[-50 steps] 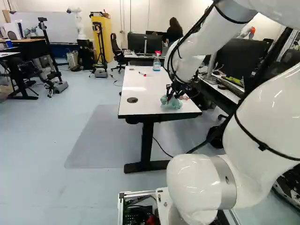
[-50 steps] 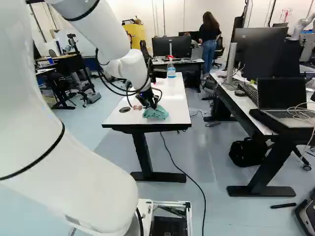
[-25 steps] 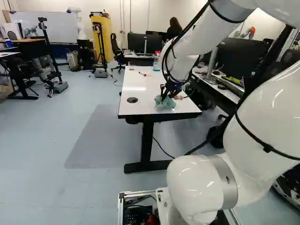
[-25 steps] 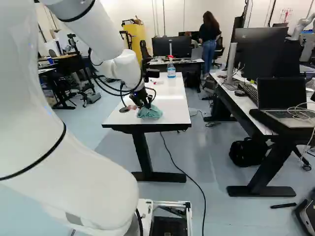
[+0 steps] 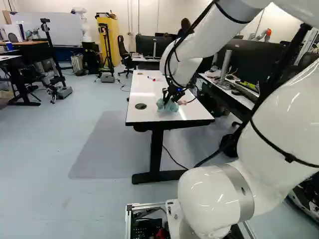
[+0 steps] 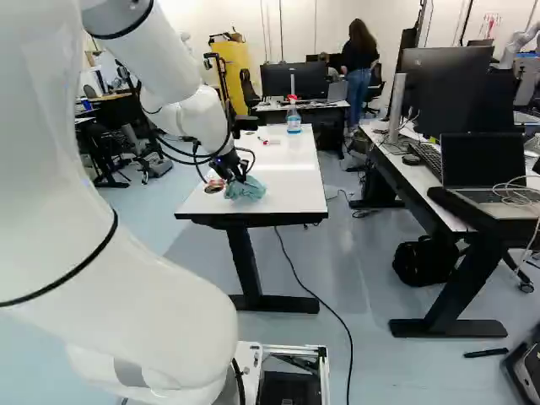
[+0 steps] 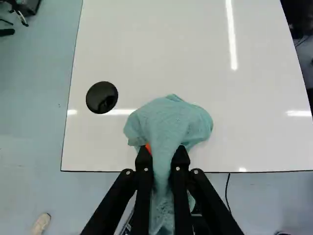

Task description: Clean the table with the green towel

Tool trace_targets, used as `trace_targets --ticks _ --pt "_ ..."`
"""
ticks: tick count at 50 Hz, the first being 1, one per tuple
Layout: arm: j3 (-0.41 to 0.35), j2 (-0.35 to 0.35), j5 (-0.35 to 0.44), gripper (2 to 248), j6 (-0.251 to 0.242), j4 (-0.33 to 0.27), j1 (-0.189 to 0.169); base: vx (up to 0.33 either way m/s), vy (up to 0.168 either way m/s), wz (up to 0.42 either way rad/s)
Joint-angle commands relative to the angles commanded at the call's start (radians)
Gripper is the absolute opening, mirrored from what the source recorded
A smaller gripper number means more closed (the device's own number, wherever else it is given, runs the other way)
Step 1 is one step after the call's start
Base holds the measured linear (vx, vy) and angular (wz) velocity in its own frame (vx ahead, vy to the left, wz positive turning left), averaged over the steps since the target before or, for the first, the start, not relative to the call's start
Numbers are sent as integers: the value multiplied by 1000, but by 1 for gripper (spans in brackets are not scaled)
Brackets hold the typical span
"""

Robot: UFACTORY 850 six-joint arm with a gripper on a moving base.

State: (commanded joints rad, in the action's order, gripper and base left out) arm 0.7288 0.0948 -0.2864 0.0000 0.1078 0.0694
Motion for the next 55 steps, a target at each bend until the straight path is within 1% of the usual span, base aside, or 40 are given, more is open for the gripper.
trace_targets --ticks 13,24,55 --pt "30 -31 5 45 0 0 49 0 0 0" --pt "70 -72 5 45 0 0 86 0 0 0" --pt "213 -208 15 45 0 0 162 0 0 0"
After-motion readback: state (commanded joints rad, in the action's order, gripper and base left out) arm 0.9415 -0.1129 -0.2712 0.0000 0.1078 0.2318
